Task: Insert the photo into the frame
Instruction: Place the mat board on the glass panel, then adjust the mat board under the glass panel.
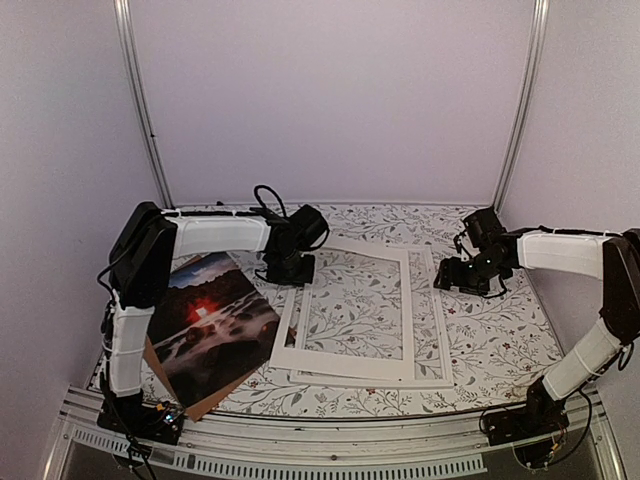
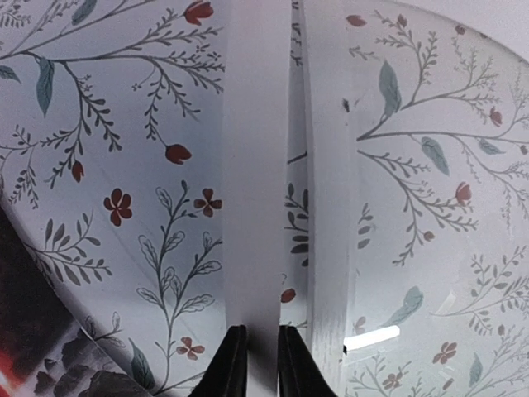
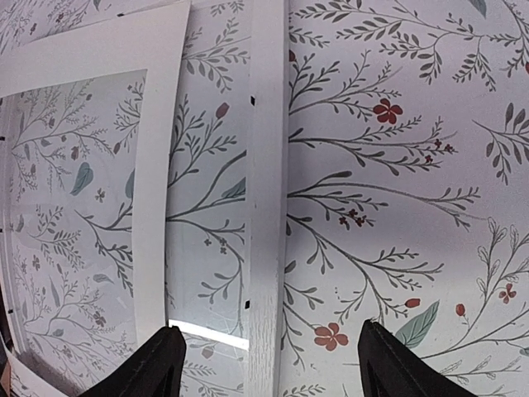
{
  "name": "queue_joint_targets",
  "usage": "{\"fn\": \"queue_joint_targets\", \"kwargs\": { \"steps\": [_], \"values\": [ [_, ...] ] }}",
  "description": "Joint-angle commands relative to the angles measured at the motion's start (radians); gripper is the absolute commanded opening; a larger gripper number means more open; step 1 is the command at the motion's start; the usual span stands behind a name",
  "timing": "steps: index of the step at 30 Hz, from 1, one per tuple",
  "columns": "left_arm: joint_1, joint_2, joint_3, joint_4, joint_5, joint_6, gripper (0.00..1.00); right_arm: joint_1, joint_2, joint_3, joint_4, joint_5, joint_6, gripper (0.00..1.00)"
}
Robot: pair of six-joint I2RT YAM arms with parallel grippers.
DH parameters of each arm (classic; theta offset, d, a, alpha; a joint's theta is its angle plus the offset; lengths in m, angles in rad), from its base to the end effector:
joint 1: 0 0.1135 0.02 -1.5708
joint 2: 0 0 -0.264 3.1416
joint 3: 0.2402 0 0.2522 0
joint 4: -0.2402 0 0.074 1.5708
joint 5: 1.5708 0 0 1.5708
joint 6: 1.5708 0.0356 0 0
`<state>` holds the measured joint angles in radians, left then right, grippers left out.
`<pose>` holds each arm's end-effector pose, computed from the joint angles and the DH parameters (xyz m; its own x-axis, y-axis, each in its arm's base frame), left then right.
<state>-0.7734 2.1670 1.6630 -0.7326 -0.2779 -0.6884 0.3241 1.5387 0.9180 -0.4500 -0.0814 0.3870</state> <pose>0.3268 -0.3054 0.1639 -0.9079 0.0326 -0.4180 0.0396 0.9992 -0.0083 0.2817 0.0977 0.1876 -0.9041 0.0931 -0.4171 -0.0142 0.9689 0.2470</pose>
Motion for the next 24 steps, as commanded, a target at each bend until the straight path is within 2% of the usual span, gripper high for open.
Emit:
{"fn": "queue_joint_targets", "kwargs": {
  "steps": [1, 8, 10, 13, 19, 24],
  "values": [
    [-0.034, 0.041, 0.057, -0.047, 0.011, -0.023, 0.2, -0.005, 0.007, 0.023, -0.014, -0.006, -0.028, 0.76],
    [-0.035, -0.014, 0.019, -0.051, 0.013, -0.019, 0.4, -0.004, -0.001, -0.007, 0.012, -0.038, -0.014, 0.76],
    [-0.034, -0.056, -0.016, -0.03, 0.014, -0.011, 0.51, -0.004, -0.005, -0.012, 0.017, -0.045, -0.013, 0.76],
    [-0.019, -0.129, -0.106, 0.028, 0.044, 0.011, 0.59, -0.004, -0.011, -0.017, 0.021, -0.057, -0.01, 0.76],
    [0.062, -0.221, -0.282, 0.197, 0.265, 0.119, 0.6, -0.004, -0.028, -0.027, 0.026, -0.063, -0.008, 0.76],
    [0.109, -0.256, -0.369, 0.296, 0.45, 0.179, 0.59, -0.003, -0.032, -0.035, 0.038, -0.075, -0.004, 0.75]
  ]
}}
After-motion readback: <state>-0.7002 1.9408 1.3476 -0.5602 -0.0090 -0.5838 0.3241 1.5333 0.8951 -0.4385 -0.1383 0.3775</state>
